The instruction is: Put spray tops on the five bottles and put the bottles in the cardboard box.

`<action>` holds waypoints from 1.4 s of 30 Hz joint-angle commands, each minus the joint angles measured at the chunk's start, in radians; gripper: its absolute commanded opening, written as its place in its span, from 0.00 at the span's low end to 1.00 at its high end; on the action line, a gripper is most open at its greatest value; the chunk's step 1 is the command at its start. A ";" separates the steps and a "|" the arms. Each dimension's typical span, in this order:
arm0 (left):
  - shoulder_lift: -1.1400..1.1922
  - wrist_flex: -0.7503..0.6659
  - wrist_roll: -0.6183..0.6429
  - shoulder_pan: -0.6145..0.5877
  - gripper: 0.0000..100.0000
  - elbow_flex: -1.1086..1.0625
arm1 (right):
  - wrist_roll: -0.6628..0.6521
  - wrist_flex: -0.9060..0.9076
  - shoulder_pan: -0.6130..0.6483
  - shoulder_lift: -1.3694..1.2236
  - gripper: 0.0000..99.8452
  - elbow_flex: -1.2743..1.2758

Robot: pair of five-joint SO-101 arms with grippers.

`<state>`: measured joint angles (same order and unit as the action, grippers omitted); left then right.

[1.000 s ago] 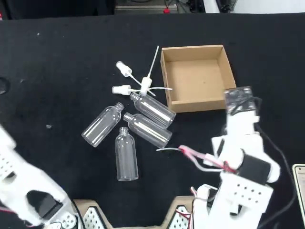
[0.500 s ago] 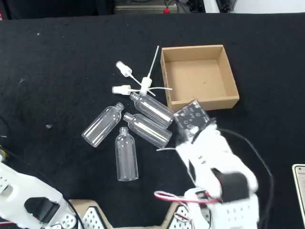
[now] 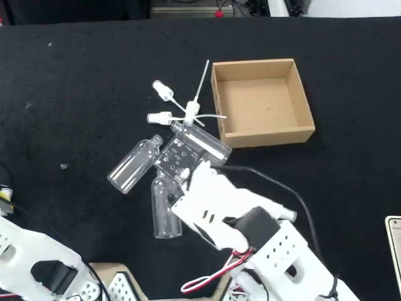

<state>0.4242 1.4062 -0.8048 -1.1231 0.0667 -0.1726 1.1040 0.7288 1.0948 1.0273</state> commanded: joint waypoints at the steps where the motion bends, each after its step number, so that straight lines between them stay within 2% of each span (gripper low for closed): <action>1: -0.068 -0.009 -0.011 0.070 0.20 -0.027 | 0.006 -0.032 0.017 -0.007 0.14 0.002; 8: -0.061 -0.133 -0.017 0.170 0.20 -0.039 | 0.006 -0.034 0.018 -0.005 0.14 0.039; 12: -0.057 -0.121 -0.083 0.197 0.20 -0.053 | 0.008 -0.034 0.018 -0.005 0.14 0.051; 15: -0.064 -0.103 -0.092 0.191 0.20 -0.073 | 0.017 -0.034 0.018 -0.005 0.14 0.045; 18: -0.066 -0.103 -0.089 0.163 0.20 -0.077 | 0.115 -0.060 0.061 -0.013 0.14 0.004; 20: -0.063 -0.103 -0.087 0.145 0.20 -0.077 | 0.157 -0.109 0.087 -0.016 0.18 -0.008; 22: -0.057 -0.103 -0.087 0.136 0.20 -0.077 | 0.141 -0.144 0.086 -0.022 0.20 -0.010; 27: -0.064 -0.109 -0.086 0.142 0.20 -0.130 | 0.126 -0.153 0.040 -0.061 0.15 -0.015; 34: -0.066 -0.110 -0.086 0.151 0.20 -0.188 | 0.127 -0.222 0.034 -0.062 0.14 -0.016; 36: -0.068 -0.104 -0.087 0.148 0.17 -0.173 | 0.127 -0.221 0.037 -0.062 0.14 -0.028; 39: -0.081 -0.101 -0.086 0.147 0.07 -0.153 | 0.126 -0.216 0.034 -0.062 0.14 -0.051; 42: -0.143 -0.060 -0.087 0.137 0.08 -0.179 | 0.126 -0.216 0.035 -0.062 0.14 -0.085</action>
<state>0.3506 1.2973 -0.8876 -0.9728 -0.1174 -0.0361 0.9091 0.7825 1.0349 1.0395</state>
